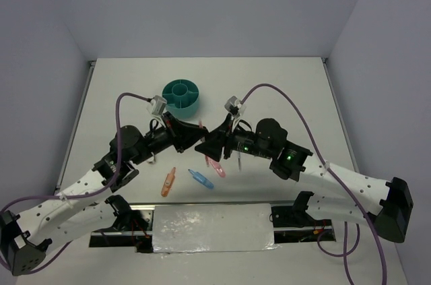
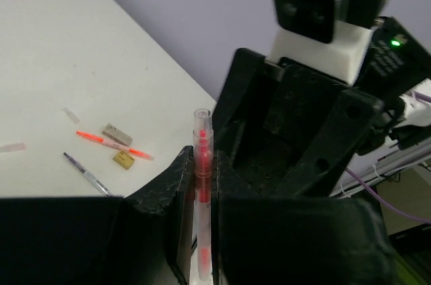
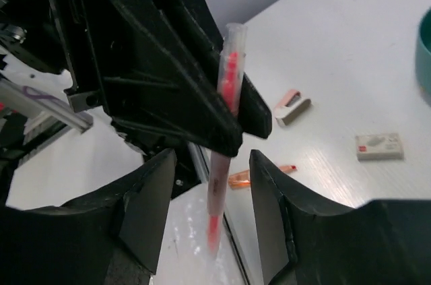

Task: Sort the stationery into containers
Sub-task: Close the pen cap on the pen.

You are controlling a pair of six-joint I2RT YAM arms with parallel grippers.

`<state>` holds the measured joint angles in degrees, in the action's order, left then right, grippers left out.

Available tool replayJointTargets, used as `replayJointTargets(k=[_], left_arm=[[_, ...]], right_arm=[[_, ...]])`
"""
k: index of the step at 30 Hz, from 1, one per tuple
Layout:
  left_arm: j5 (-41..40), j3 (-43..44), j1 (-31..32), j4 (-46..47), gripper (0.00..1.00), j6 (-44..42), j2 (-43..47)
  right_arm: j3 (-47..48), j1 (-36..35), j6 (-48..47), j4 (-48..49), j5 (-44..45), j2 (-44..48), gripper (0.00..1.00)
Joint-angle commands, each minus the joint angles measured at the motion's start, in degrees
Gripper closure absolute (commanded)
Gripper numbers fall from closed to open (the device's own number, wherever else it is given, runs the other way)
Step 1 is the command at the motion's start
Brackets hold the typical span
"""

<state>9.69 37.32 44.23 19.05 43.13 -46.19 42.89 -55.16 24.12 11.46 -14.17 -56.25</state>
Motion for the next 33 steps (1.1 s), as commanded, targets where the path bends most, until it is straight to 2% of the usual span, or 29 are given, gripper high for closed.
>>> replayJointTargets(k=[1,3,4,5,7,8,11,12,14,15,21,24,28,33], left_arm=[[3.66,0.82,0.25,6.00,1.00,-2.97,2.69],[3.58,1.35,0.25,5.74,1.00,-3.32,3.13],[3.49,1.61,0.33,5.30,1.00,-3.49,3.30],[3.40,1.79,0.25,4.95,1.00,-3.76,3.22],[2.70,2.58,0.33,3.72,1.00,-4.55,3.13],[2.35,2.84,0.25,2.76,1.00,-4.72,3.04],[3.57,2.93,0.33,3.01,0.66,-5.69,2.78],[3.66,3.54,0.33,2.23,0.50,-6.04,2.60],[3.23,4.34,0.25,-0.05,0.36,-6.83,2.25],[2.70,5.30,0.25,-0.85,0.32,-7.10,2.34],[-2.31,10.66,0.25,-5.86,0.33,-9.74,1.64],[-1.87,13.12,0.25,-6.83,0.37,-10.26,0.15],[-1.96,13.74,0.33,-7.44,0.54,-9.83,-1.00],[-0.99,12.17,0.25,-7.36,0.55,-8.60,-1.36]], right_arm=[[2.90,-0.39,-0.48,5.14,-5.16,-2.02,0.44],[2.29,-0.48,0.14,6.63,-5.77,-2.64,0.51],[2.11,-0.48,0.31,7.08,-6.04,-2.72,0.63],[1.84,-0.39,0.49,7.43,-6.04,-2.64,0.89],[1.75,-0.48,0.67,7.61,-6.13,-2.38,0.99],[1.58,-0.57,0.84,7.78,-6.48,-2.29,1.00],[1.05,-0.57,0.93,8.57,-6.74,-1.58,1.00],[1.05,-0.57,0.84,8.40,-6.57,-1.41,1.00],[1.05,-0.57,0.49,7.44,-5.87,-1.06,1.00],[1.31,-0.57,0.06,7.00,-5.69,-0.97,1.00],[1.75,-0.65,-0.74,5.15,-6.57,-1.32,1.00],[2.46,-0.83,-1.35,3.92,-6.22,-1.58,1.00],[2.90,-0.92,-1.36,3.74,-6.13,-1.58,1.00],[3.69,-0.83,-1.88,2.78,-4.64,-1.32,1.00]])
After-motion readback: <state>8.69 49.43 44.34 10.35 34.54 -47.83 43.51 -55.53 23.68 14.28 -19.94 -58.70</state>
